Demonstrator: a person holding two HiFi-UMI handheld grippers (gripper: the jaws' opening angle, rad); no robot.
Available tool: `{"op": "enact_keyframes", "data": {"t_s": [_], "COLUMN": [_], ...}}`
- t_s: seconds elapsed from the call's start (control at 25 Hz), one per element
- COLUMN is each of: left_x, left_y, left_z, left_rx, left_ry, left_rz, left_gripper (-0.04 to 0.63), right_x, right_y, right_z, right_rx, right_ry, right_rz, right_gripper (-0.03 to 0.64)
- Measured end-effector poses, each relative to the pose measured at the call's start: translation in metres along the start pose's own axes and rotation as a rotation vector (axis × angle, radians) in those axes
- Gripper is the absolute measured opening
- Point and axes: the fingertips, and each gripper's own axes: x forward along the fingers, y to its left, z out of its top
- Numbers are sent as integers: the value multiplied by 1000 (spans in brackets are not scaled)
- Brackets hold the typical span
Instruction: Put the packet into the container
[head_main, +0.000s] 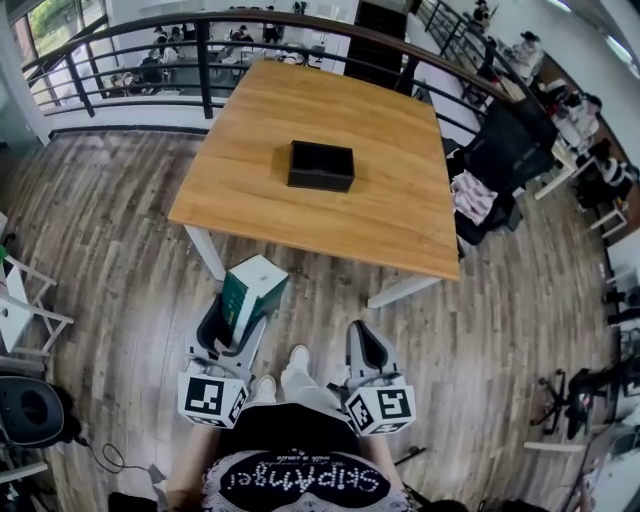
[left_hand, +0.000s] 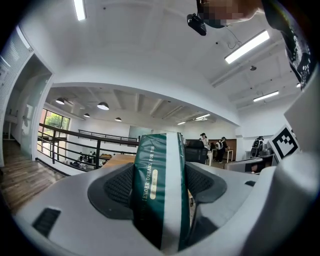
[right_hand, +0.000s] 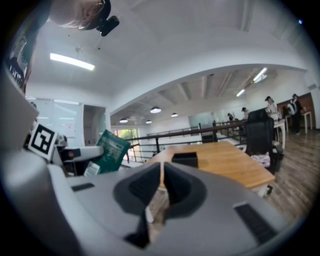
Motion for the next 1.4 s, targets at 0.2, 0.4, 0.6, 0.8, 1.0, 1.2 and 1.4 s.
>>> {"op": "enact_keyframes", "data": {"t_s": [0.2, 0.4, 0.6, 0.8, 1.0, 1.2, 1.4], "left_x": [35, 56, 74, 88, 101, 105, 110], "left_y": [-2, -6, -7, -11, -20, -23, -27], "left_z": [8, 6, 1, -2, 3, 9, 11], "left_rx": [-6, -15, -17, -19, -21, -23, -25], "left_ry": [-9, -16, -11, -2, -19, -33, -39], "left_rz": [19, 54, 84, 85, 78, 77, 85], "left_gripper": [344, 344, 344, 344, 345, 344, 345], "right_x": [28, 50, 67, 74, 77, 80, 82], "right_y": [-32, -54, -73, -85, -96, -96, -104], "right_z": [18, 24, 26, 24, 24, 26, 26], "right_rx": [-26, -34, -33, -21, -13, -11, -6], "right_ry": [1, 2, 0, 7, 9, 2, 5], "right_rz": [21, 55, 74, 79, 78, 90, 90], "right_gripper": [41, 41, 41, 41, 41, 41, 41]}}
